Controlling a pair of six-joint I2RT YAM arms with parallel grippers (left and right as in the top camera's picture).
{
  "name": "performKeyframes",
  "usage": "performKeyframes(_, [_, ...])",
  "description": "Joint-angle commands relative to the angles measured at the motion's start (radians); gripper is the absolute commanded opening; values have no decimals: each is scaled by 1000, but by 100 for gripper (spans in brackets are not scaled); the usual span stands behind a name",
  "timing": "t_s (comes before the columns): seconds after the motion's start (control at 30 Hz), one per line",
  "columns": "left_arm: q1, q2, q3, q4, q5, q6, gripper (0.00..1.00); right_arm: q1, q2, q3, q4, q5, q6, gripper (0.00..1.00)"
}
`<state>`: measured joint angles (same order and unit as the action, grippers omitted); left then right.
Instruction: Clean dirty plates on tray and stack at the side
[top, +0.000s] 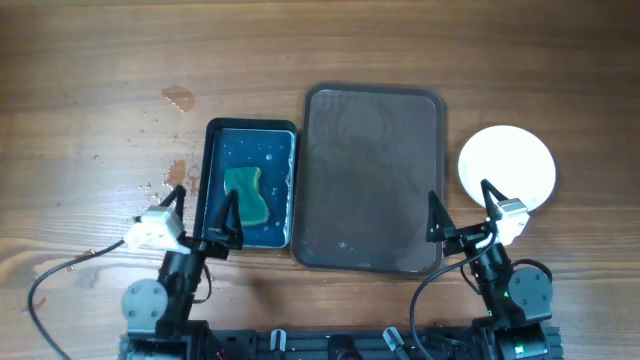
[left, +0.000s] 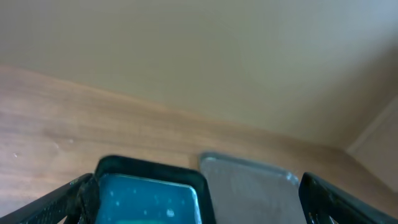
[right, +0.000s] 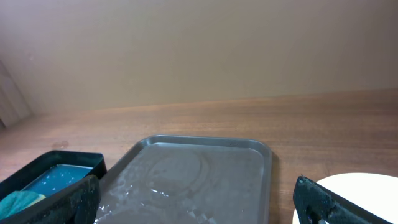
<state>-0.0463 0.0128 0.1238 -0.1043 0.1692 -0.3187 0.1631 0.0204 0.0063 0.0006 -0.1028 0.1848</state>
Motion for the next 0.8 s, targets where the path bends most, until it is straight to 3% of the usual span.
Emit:
performKeyframes(0.0, [-12,-10,-117,69,-12,20,100,2,-3,-1,4,14,2,100])
performKeyframes(0.77, [-17,-8,-117,44,-10,20,100,1,-3,-1,4,14,1,100])
